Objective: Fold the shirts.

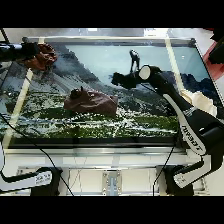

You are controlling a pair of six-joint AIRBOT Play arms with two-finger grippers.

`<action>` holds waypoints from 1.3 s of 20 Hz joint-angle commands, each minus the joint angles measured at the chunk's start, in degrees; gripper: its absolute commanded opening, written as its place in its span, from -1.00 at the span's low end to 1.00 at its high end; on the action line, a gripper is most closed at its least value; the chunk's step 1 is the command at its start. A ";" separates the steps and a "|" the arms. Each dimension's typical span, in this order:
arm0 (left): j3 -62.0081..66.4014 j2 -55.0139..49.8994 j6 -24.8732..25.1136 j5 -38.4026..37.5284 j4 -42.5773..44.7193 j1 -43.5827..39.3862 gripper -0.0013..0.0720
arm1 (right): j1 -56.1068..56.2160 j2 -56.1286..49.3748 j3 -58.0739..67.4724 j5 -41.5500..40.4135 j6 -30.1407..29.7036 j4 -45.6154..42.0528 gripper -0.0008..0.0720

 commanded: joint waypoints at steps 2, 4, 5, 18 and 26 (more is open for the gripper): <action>-0.02 -0.44 0.76 -0.44 -0.04 0.04 0.27 | -3.85 -5.18 -7.98 -0.17 -5.18 14.75 0.59; -0.02 -0.44 1.75 -1.97 0.15 0.04 0.66 | -3.15 -8.76 -8.66 -0.57 -7.21 18.99 0.89; -0.02 -0.46 1.75 -2.49 0.15 0.04 0.66 | -2.99 -10.14 -8.66 -0.55 -7.41 20.52 0.90; -0.02 -0.46 1.75 -4.63 0.15 0.04 0.66 | 0.52 -14.45 -8.50 -2.80 -38.49 62.03 -0.88; -0.02 -0.44 1.70 -7.19 0.11 0.04 0.66 | -17.35 7.04 -8.52 -1.55 -27.28 39.12 -0.89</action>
